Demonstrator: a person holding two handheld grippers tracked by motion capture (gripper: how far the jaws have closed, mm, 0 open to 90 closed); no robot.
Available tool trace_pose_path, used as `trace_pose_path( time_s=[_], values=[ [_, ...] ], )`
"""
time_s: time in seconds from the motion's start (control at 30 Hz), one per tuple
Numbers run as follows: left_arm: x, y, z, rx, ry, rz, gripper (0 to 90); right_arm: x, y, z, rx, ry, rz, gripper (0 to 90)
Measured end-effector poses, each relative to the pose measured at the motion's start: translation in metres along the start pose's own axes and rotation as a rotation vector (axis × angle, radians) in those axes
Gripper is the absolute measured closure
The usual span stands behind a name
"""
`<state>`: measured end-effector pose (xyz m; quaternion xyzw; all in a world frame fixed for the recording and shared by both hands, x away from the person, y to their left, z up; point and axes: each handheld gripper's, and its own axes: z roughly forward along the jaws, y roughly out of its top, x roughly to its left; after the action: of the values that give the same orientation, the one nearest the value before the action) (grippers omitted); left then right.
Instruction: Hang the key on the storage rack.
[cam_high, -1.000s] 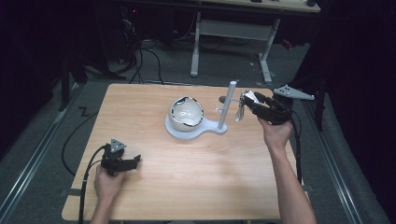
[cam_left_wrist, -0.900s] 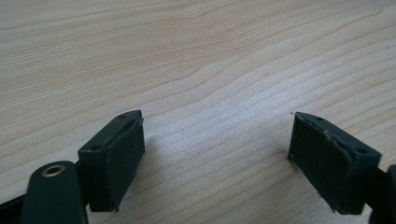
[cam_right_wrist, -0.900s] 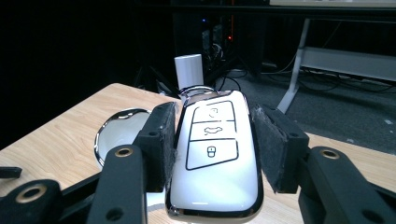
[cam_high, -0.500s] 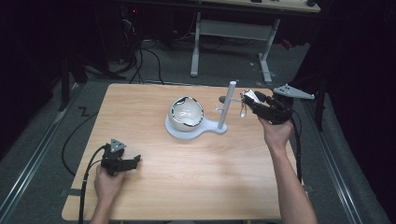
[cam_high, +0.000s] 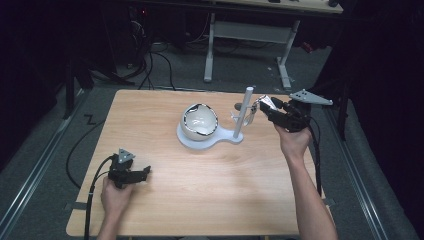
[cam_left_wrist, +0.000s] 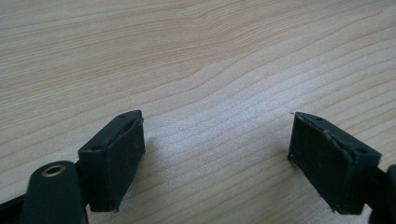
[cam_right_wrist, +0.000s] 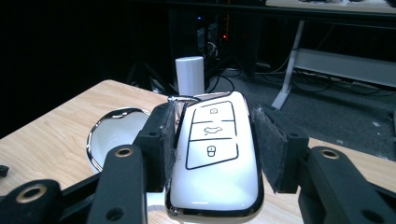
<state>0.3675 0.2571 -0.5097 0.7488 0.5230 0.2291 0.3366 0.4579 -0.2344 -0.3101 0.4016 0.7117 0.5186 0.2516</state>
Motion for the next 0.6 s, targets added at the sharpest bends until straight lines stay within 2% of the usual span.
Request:
trace_pose_path(
  time_s=[0.27,0.6],
  values=[
    [0.0,0.0,0.0,0.001,0.0,0.001,18.8,0.0,0.0028,-0.0097,-0.029,-0.007,-0.006,51.0],
    [0.0,0.0,0.0,0.0,0.0,0.0,18.8,0.0026,0.0067,-0.0018,-0.017,-0.005,-0.012,51.0]
  ],
)
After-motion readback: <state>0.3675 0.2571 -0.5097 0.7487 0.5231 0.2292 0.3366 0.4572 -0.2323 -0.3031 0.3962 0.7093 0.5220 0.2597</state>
